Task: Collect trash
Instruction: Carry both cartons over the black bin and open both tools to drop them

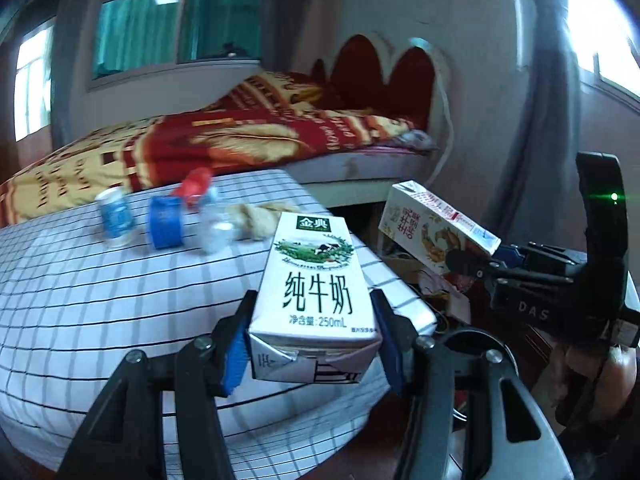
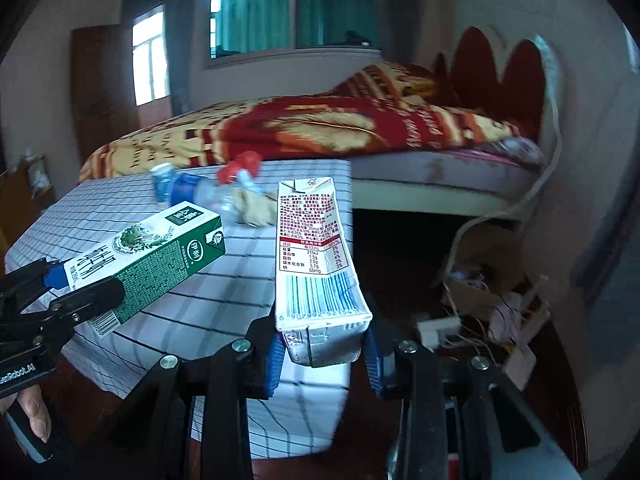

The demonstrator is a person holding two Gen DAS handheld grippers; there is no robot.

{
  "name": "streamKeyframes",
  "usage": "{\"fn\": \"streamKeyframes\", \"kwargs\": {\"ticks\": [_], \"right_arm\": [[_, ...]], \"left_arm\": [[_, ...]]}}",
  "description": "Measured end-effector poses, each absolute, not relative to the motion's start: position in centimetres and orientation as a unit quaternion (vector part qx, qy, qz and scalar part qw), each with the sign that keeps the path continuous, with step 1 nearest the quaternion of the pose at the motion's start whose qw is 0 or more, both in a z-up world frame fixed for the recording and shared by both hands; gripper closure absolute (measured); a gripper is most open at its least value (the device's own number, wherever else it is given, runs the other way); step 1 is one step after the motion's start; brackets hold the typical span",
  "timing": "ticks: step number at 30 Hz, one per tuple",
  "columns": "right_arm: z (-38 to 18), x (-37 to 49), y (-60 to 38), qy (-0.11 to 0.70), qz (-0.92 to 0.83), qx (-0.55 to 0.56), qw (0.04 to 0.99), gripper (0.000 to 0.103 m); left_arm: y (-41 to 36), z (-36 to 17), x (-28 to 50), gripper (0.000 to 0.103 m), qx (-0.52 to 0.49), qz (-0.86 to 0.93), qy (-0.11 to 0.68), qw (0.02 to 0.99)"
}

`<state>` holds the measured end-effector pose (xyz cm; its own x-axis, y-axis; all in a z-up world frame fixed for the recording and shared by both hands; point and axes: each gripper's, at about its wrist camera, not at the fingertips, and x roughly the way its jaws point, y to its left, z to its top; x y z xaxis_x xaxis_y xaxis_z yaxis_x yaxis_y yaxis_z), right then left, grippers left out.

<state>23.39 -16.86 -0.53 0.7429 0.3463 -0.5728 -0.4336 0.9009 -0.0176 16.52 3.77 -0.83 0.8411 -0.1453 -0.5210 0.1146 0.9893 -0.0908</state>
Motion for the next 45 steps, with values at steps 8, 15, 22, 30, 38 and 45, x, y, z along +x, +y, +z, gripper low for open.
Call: {"fn": "streamKeyframes", "kwargs": {"ticks": [8, 15, 22, 30, 38, 45], "right_arm": [[-1.7, 22.9, -23.2, 0.306, 0.157, -0.048, 0.938, 0.067], [-2.8, 22.8, -27.8, 0.318, 0.115, -0.035, 0.94, 0.067], [-4.3, 22.1, -31.8, 0.337, 0.077, -0.028, 0.938, 0.067], [-6.9, 21.0, -36.3, 0.367, 0.037, -0.018, 0.929, 0.067], [-9.0, 19.8, -39.8, 0.391, 0.011, -0.006, 0.92, 0.067], [-12.1, 19.4, -42.0, 0.421, 0.003, -0.001, 0.907, 0.067]], "left_arm": [[-1.6, -1.4, 17.5, 0.047, -0.014, -0.121, 0.284, 0.951], [-5.8, -2.0, 17.9, 0.047, -0.003, -0.167, 0.295, 0.941], [-9.3, -3.1, 18.2, 0.047, 0.005, -0.203, 0.309, 0.929], [-13.1, -5.3, 18.2, 0.047, 0.018, -0.237, 0.336, 0.911], [-16.5, -7.0, 18.1, 0.047, 0.032, -0.264, 0.357, 0.895], [-18.4, -9.1, 18.6, 0.047, 0.044, -0.276, 0.379, 0.882]]}}
